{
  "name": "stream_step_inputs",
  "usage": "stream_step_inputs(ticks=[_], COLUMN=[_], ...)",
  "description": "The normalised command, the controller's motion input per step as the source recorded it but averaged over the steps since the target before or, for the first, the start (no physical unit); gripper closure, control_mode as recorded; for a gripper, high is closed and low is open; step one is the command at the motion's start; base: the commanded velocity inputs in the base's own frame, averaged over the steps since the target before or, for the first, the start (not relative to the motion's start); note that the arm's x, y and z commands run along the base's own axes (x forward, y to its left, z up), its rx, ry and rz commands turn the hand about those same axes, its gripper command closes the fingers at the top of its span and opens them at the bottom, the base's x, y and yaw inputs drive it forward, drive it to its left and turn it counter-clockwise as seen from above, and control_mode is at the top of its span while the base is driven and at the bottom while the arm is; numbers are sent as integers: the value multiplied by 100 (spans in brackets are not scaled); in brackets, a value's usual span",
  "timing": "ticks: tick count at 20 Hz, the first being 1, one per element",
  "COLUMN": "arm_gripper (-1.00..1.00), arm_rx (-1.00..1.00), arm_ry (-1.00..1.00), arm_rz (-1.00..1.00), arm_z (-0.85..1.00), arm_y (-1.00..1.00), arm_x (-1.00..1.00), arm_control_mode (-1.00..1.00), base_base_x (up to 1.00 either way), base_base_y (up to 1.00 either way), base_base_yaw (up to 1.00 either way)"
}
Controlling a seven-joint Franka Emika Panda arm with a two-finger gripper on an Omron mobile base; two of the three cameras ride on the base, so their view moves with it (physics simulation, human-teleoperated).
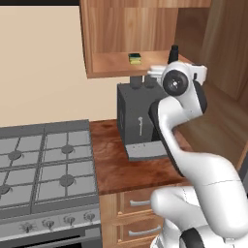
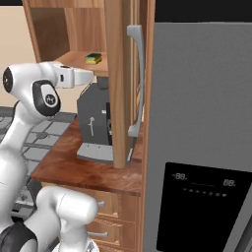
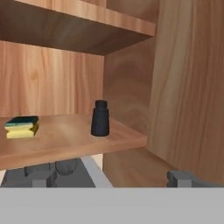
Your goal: The dining table condiment station is running low on shaker. Refill the condiment station by opening the cabinet and taking the shaker from the cabinet and placing it on the dining table.
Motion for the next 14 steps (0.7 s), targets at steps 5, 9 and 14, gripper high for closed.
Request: stream_step_inputs(ticks=[5,9,14], arm_gripper=[-100,-100,-100], arm_rx=[0,2,5], arm_ry=[2,1,0], arm_rz=[0,0,0], arm_z=[0,0,0], arm_y=[0,-5,-8], arm_x=[68,54,56], arm_control_mode=[-100,-100,-100], base_base_x=[0,0,0], base_base_y=[0,0,0], base_base_yaw=[0,0,0])
